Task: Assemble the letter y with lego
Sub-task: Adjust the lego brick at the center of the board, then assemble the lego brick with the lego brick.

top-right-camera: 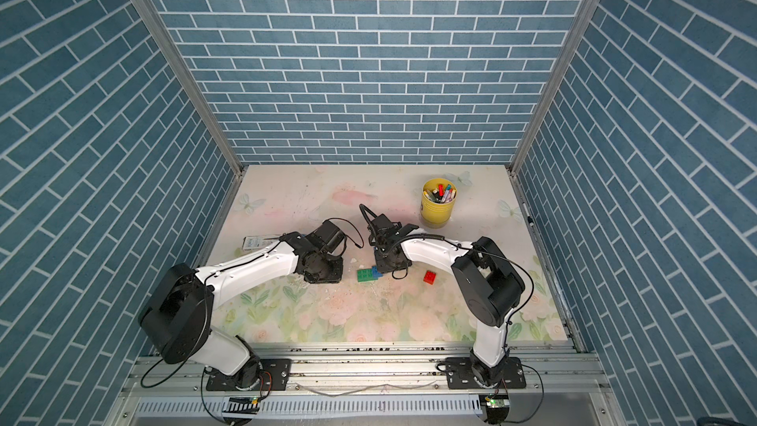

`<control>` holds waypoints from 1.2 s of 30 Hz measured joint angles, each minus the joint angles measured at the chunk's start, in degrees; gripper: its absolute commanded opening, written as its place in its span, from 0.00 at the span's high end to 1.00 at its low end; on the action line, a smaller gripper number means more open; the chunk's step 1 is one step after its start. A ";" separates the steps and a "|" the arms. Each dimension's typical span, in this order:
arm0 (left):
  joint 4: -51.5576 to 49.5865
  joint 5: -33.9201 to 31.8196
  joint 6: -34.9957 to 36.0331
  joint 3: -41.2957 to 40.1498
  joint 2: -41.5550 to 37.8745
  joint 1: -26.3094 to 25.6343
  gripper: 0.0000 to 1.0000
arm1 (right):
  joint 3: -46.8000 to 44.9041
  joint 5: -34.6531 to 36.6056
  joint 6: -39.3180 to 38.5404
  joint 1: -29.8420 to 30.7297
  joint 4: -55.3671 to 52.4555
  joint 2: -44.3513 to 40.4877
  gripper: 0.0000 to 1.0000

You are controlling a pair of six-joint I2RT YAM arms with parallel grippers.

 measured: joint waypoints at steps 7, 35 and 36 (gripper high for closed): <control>1.01 1.75 0.55 1.18 1.18 0.31 0.76 | -0.81 0.37 0.22 1.84 -1.01 -1.01 0.63; 5.11 6.29 0.81 7.85 10.80 -0.42 0.80 | -7.15 4.13 1.75 -0.57 -1.55 -6.84 0.63; 5.11 6.34 0.87 7.87 10.86 -0.46 0.81 | -7.15 4.26 1.75 -0.57 -1.55 -6.84 0.63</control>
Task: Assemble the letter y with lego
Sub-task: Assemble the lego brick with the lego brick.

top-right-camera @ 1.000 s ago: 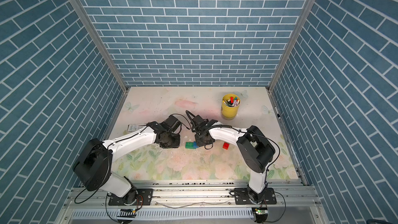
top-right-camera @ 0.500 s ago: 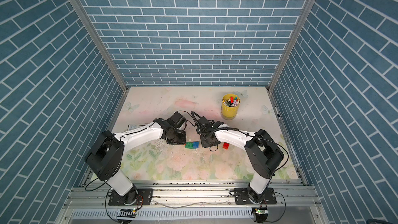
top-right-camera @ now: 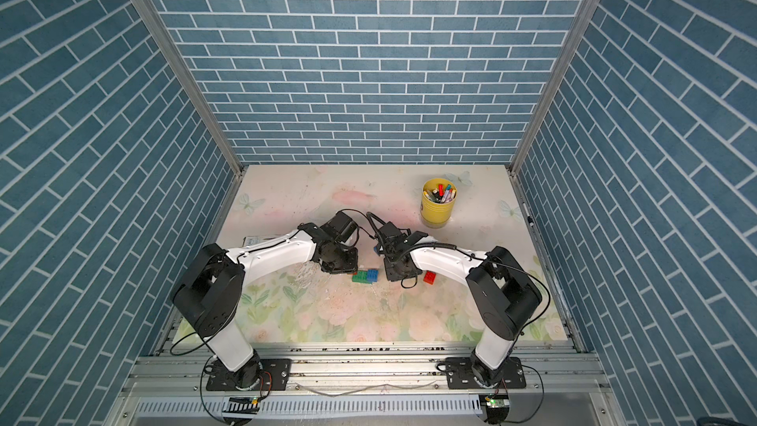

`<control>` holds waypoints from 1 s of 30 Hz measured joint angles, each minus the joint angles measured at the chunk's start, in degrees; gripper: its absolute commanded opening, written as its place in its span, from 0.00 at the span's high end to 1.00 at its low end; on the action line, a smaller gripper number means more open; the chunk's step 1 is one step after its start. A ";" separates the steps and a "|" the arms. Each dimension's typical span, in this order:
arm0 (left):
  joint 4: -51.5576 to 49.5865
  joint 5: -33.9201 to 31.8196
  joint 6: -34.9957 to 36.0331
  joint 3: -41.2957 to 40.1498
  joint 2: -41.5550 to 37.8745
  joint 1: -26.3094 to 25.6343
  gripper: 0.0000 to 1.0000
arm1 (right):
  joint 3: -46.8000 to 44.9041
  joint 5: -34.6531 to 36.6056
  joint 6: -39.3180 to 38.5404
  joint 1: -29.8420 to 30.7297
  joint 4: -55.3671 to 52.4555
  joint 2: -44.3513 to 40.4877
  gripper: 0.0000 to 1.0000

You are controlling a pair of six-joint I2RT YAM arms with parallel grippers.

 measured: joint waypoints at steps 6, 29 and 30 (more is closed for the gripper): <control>0.02 -0.13 0.11 -0.31 -0.20 -0.28 0.81 | 0.00 0.28 0.00 -0.02 -0.04 0.00 0.63; -1.46 -1.14 1.05 0.42 -2.75 -0.50 0.79 | -0.68 0.22 0.44 -0.04 0.02 0.00 0.63; -1.64 -0.94 1.16 0.42 -2.75 -0.52 0.80 | -0.68 0.22 0.44 -0.04 0.02 0.00 0.63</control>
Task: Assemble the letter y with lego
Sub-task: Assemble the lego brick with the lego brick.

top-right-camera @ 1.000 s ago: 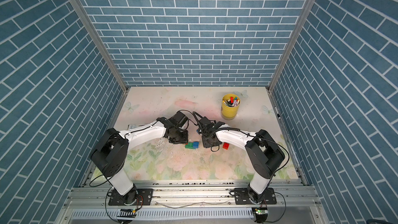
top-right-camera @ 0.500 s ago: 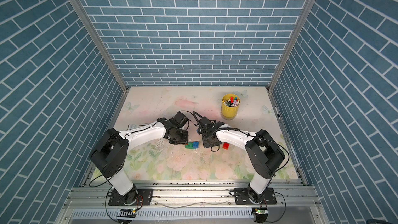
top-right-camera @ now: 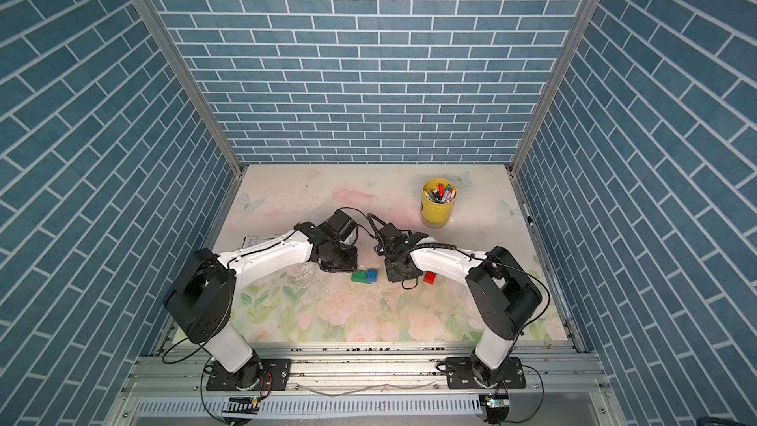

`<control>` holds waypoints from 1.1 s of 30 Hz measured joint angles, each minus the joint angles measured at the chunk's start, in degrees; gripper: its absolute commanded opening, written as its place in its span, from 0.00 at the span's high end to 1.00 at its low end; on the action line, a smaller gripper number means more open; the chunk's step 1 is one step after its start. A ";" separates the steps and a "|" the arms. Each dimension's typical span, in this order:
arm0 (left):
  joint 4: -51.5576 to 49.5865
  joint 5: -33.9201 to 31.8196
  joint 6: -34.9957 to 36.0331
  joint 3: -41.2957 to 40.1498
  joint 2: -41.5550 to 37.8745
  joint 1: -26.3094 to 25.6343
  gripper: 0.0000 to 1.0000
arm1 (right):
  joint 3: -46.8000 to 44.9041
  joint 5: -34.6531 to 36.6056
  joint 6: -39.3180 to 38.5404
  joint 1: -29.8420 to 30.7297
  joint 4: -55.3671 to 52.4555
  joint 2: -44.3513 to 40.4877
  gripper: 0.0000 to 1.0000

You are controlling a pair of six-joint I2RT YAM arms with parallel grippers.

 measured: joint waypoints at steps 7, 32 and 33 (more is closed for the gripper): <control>-0.15 0.85 0.24 -0.46 1.51 -0.09 0.80 | 0.00 0.02 0.00 0.00 -0.04 0.00 0.63; -4.39 -3.63 0.02 4.42 6.84 -3.41 0.90 | -0.04 0.96 0.07 0.00 -0.15 -0.24 0.62; -4.44 -3.80 -0.04 4.48 6.95 -3.52 0.91 | -0.11 1.07 0.09 0.00 -0.13 -0.37 0.62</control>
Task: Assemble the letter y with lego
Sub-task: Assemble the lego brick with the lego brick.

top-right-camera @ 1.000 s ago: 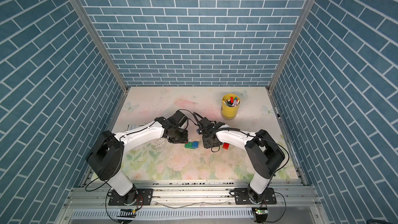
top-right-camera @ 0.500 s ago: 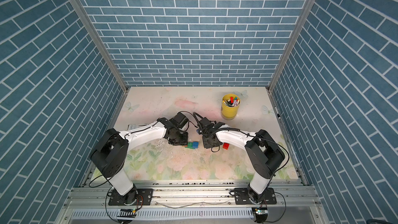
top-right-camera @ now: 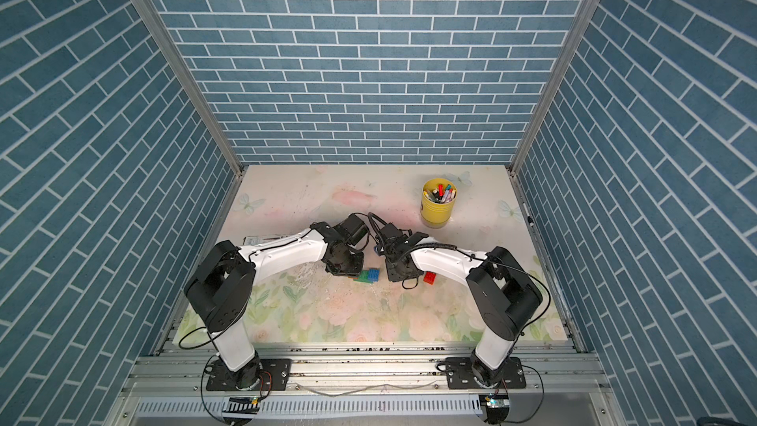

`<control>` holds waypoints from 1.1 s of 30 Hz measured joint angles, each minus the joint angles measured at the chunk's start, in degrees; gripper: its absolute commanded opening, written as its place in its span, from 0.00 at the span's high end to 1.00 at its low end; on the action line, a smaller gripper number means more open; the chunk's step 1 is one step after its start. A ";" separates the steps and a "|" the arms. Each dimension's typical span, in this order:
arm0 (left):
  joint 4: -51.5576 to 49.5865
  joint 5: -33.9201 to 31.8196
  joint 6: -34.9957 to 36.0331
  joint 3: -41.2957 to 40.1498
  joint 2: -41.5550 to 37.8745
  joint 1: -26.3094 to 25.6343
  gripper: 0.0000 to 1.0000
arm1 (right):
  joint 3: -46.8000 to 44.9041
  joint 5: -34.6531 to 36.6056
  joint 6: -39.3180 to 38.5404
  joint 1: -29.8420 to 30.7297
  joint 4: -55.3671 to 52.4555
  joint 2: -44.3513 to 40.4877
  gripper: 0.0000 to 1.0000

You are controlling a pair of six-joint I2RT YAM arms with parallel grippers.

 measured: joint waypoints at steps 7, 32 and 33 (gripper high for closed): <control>-1.33 -1.29 -0.61 1.22 1.05 -0.63 0.93 | -1.36 0.83 0.44 -0.72 -0.09 -1.81 0.61; -5.03 -3.32 -0.28 6.19 4.46 -1.57 0.48 | -5.09 4.96 2.56 -5.57 -4.20 -12.92 0.47; -4.85 -3.13 -0.07 6.32 4.72 -1.62 0.45 | -5.16 5.09 2.78 -5.81 -4.59 -13.14 0.46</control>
